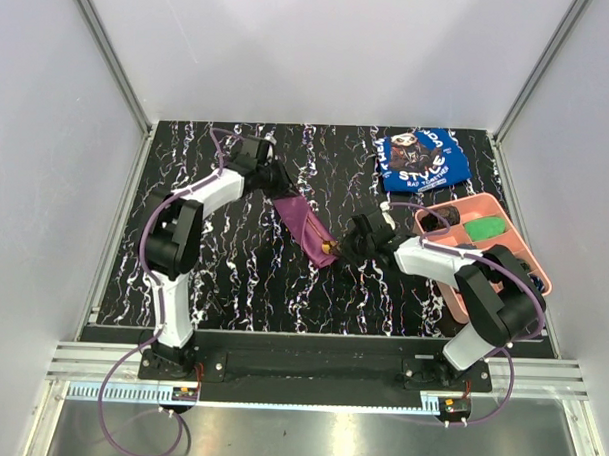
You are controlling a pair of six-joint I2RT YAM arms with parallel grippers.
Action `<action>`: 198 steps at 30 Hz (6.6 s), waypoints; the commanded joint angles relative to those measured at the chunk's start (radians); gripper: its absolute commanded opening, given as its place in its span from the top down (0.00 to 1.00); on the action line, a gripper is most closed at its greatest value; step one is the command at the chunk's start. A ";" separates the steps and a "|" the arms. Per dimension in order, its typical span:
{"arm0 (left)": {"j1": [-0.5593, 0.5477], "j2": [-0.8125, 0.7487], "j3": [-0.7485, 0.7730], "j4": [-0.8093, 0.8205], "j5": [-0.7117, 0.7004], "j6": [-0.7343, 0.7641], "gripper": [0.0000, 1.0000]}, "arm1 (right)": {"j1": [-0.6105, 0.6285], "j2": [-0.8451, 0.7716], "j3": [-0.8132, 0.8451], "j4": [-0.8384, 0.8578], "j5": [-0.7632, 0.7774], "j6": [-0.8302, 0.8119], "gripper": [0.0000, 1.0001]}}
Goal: Fold the napkin into a case and place the utensils inside
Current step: Stuff into the slanted gap of the folded napkin, then pick up the spoon from the corner of the board, then pass from the left arm to the right, then pass from the right arm to the left, then pass from the left arm to the right
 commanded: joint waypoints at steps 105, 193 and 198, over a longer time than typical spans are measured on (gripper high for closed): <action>0.063 -0.732 -0.533 -0.110 0.002 0.156 1.00 | 0.054 0.135 0.322 0.328 -0.743 -0.560 0.12; -0.227 -0.694 -0.518 -0.426 0.571 0.573 1.00 | -0.156 0.038 0.425 -0.273 -0.953 -1.155 0.72; -0.228 -0.693 -0.527 -0.433 0.573 0.579 1.00 | -0.156 0.044 0.433 -0.277 -0.954 -1.157 0.75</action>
